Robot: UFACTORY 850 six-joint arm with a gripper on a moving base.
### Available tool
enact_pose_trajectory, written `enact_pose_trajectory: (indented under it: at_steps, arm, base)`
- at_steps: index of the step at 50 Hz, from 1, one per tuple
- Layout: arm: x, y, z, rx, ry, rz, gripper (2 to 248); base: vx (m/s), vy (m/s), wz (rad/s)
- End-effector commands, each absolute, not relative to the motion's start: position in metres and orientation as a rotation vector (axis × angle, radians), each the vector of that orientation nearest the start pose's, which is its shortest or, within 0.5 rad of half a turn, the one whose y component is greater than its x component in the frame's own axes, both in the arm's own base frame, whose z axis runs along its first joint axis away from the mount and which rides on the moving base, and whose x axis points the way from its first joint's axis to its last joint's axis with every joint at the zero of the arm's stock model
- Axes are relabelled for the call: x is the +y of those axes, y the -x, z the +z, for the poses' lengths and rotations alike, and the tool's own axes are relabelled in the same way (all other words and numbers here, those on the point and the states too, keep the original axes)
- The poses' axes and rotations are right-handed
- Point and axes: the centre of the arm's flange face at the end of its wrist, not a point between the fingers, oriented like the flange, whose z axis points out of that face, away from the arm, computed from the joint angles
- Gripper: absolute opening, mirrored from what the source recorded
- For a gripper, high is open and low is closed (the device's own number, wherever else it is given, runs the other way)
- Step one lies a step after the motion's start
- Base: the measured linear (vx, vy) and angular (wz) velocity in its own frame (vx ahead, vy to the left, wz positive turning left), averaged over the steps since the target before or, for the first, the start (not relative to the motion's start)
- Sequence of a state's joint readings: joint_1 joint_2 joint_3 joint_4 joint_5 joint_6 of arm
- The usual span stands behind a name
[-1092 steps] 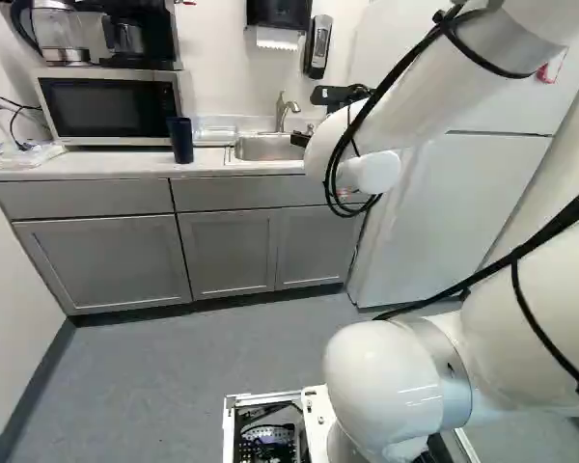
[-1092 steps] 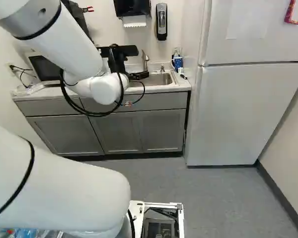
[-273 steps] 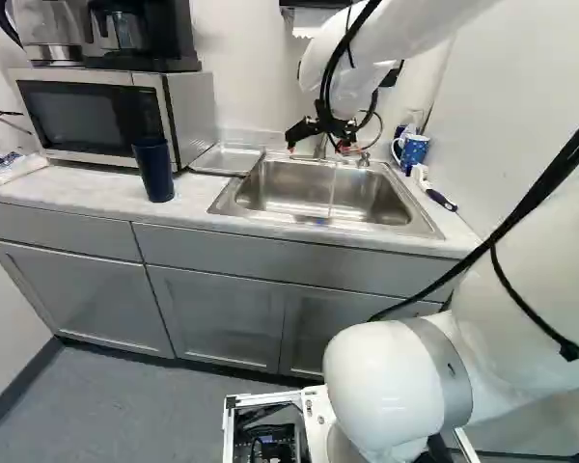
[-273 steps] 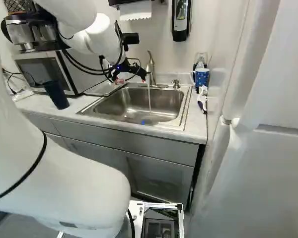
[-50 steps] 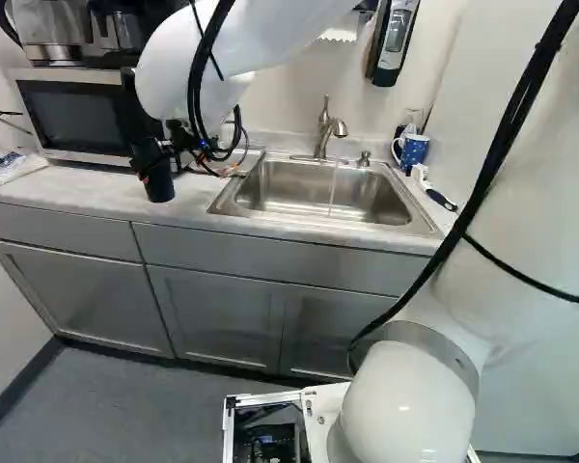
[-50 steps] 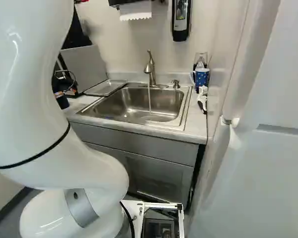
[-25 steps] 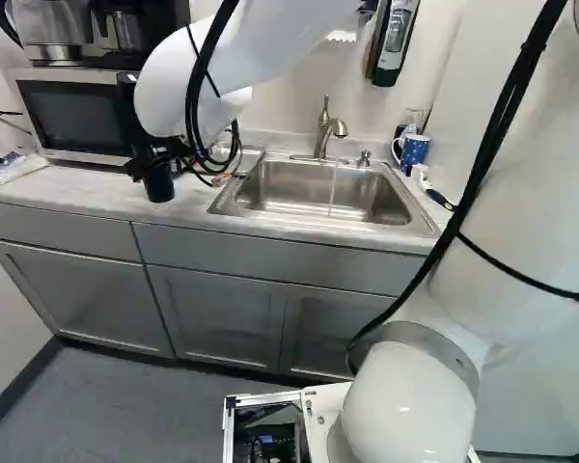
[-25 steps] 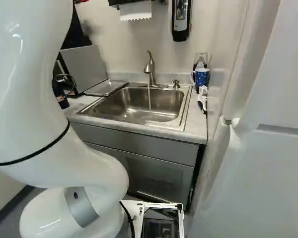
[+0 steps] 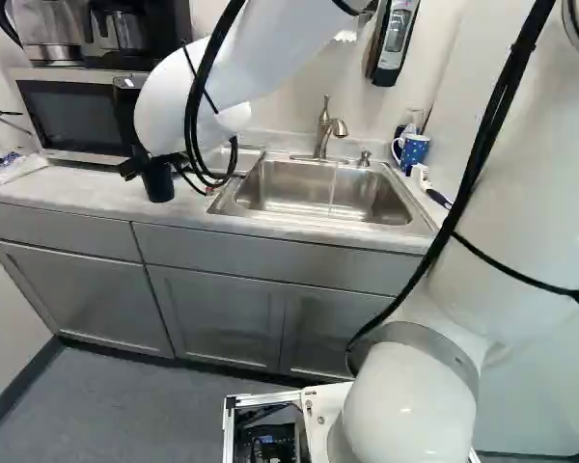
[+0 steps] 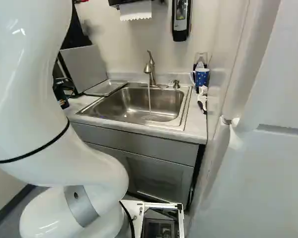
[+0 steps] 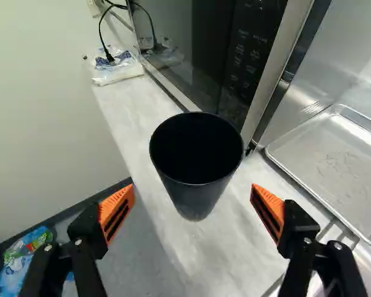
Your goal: Rinse the cup and place it in the tray
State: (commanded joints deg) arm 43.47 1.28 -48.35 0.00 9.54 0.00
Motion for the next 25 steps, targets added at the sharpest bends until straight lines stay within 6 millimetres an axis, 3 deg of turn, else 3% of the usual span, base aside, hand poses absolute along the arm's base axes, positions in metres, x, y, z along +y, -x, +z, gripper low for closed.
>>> enact_pose_trajectory:
  at_steps: [25]
  arm:
    - [0.338,-0.353,0.532,-0.871,2.172,-1.412,247]
  base:
    - [0.000,0.000,0.000]
